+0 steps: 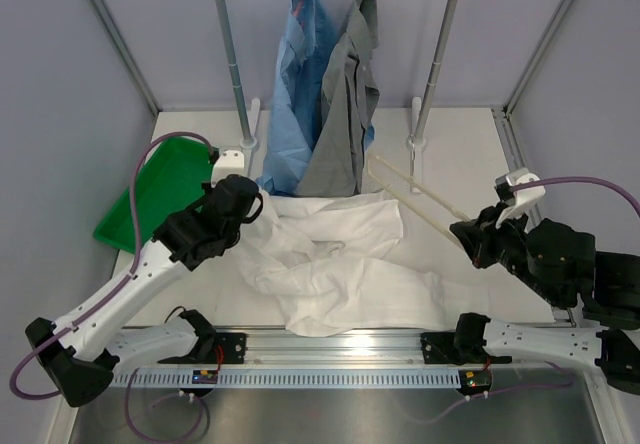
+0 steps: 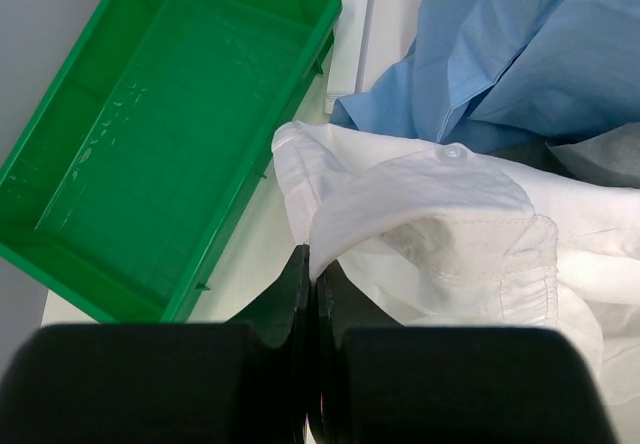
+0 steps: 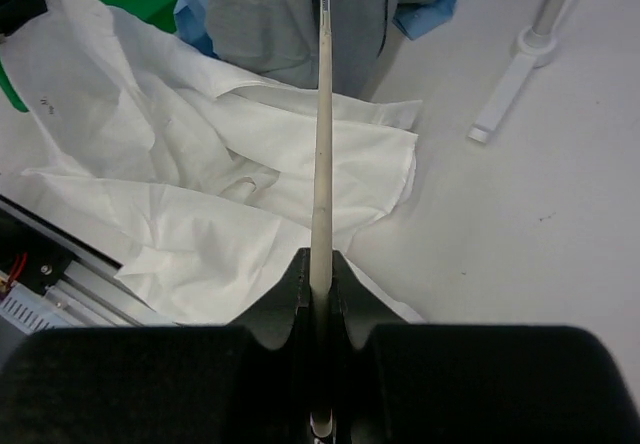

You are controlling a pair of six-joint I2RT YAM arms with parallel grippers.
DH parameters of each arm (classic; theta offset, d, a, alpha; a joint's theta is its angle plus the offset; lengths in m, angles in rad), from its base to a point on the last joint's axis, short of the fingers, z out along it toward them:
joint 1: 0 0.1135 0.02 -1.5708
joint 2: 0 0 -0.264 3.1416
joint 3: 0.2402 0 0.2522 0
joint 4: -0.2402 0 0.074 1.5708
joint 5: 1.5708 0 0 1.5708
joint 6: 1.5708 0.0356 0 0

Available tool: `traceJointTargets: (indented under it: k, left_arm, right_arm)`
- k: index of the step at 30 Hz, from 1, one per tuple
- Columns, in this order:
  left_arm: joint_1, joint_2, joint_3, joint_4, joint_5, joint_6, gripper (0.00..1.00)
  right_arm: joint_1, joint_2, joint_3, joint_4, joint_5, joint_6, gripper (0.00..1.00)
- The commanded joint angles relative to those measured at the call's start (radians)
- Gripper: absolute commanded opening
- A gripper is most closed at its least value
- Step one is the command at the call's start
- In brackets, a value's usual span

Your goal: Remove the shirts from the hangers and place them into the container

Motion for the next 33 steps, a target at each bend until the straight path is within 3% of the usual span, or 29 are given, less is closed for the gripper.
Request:
traceJointTargets:
  k: [1, 6, 13, 27, 33]
  left_arm:
    - [0.005, -0.024, -0.017, 0.056, -0.007, 0.019, 0.0]
    - [0.005, -0.044, -0.041, 0.079, 0.003, 0.028, 0.0]
    - [0.007, -0.067, -0.071, 0.099, 0.015, 0.041, 0.0]
    - [0.005, -0.099, -0.11, 0.115, 0.039, 0.041, 0.0]
    - [0.005, -0.113, -0.112, 0.115, 0.039, 0.042, 0.0]
  right_arm:
    - [0.008, 0.05, 0.055, -0.044, 0.148, 0.036, 0.0]
    - [0.008, 0.127, 0.08, -0.014, 0.268, 0.031, 0.0]
    - [-0.007, 0.202, 0.04, 0.246, 0.367, -0.115, 0.0]
    - [-0.323, 0.368, 0.002, 0.602, 0.118, -0.227, 0.0]
    - [-0.487, 0.443, 0.078, 0.702, 0.018, -0.292, 0.0]
